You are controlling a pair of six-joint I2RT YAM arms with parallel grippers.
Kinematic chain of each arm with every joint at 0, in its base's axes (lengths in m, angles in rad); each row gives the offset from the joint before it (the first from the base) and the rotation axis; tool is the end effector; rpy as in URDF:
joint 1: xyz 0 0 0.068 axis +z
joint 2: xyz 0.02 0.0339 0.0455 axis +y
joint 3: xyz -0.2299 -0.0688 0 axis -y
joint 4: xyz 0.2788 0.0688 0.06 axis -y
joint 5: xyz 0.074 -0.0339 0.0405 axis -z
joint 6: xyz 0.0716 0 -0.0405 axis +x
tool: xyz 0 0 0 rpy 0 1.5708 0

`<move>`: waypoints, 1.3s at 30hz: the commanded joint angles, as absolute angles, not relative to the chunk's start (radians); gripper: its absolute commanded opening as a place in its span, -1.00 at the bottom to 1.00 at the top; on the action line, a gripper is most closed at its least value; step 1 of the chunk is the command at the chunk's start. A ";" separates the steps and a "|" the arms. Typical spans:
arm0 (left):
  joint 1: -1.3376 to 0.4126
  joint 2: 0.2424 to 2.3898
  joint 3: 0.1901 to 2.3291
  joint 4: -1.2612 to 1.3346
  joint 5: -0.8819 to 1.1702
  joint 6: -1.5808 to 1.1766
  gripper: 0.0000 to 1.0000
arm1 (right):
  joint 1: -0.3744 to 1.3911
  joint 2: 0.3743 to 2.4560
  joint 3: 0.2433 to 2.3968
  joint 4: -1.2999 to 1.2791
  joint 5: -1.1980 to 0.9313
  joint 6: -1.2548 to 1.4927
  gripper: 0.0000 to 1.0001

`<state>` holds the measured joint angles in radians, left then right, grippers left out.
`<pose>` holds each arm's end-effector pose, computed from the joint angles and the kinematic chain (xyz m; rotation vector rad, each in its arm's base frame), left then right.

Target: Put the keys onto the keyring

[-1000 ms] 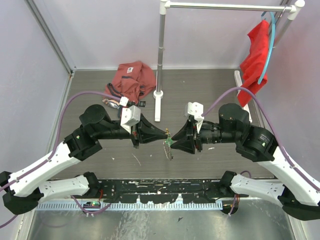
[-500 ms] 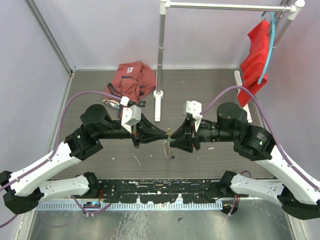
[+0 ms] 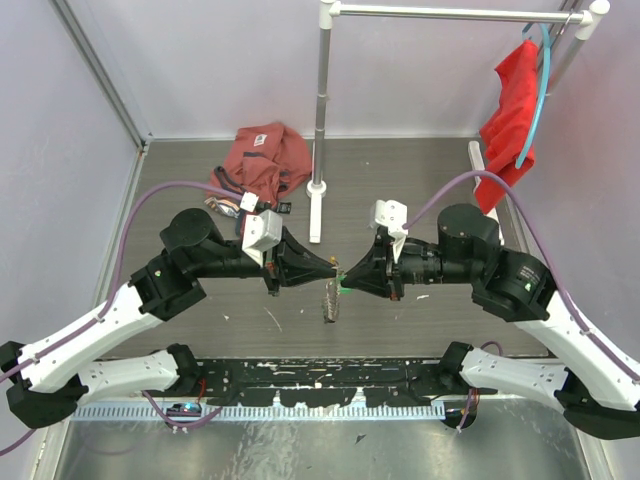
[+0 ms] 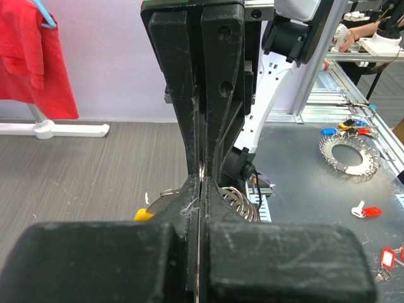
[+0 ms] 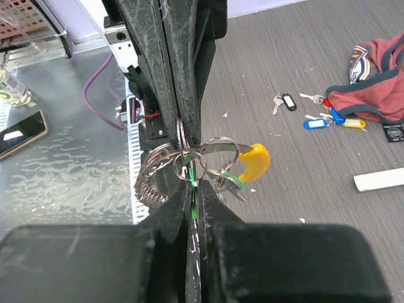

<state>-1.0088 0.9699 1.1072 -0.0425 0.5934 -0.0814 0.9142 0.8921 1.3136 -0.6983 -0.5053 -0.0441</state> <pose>0.1211 -0.2674 0.4133 1.1623 1.1563 -1.2923 0.1172 0.2089 0.4239 -1.2139 1.5266 1.0577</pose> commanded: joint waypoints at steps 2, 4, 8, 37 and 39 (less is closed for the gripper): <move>-1.011 0.965 1.110 -0.004 0.601 -0.077 -1.00 | 0.914 0.874 1.386 -0.720 -0.476 -0.074 -0.94; -1.011 0.969 1.110 -0.006 0.604 -0.078 -1.00 | 0.915 0.872 1.389 -0.718 -0.473 -0.075 -0.94; -1.011 0.976 1.115 -0.015 0.612 -0.078 -1.00 | 0.914 0.870 1.385 -0.707 -0.474 -0.072 -0.93; -1.012 1.033 1.080 -0.067 0.420 -0.072 -1.00 | 0.914 0.757 1.342 -0.733 -0.012 -0.029 0.05; -1.011 1.079 1.064 -0.033 0.406 -0.084 -1.00 | 0.914 0.719 1.306 -0.691 0.110 0.018 0.29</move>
<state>-1.0088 1.0126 1.1011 -0.0933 0.4599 -0.0723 0.9142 0.7761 1.3399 -0.7864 -0.1825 -0.0586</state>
